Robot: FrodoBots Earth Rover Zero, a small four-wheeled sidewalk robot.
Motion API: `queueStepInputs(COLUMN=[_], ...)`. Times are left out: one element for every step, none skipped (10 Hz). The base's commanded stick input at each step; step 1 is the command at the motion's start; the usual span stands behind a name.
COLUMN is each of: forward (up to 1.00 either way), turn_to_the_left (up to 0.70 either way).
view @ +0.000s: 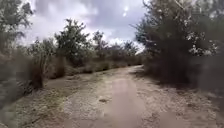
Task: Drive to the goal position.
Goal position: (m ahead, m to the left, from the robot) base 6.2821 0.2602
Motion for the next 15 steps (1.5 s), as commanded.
queueStepInputs(forward=[0.85, 0.85, 0.85, 0.85, 0.85, 0.85, 0.85, 0.85, 0.85, 0.85, 0.85, 0.85, 0.85, 0.85, 0.85], turn_to_the_left=[0.00, 0.00, 0.00, 0.00, 0.00, 0.00, 0.00, 0.00, 0.00, 0.00, 0.00, 0.00, 0.00, 0.00, 0.00])
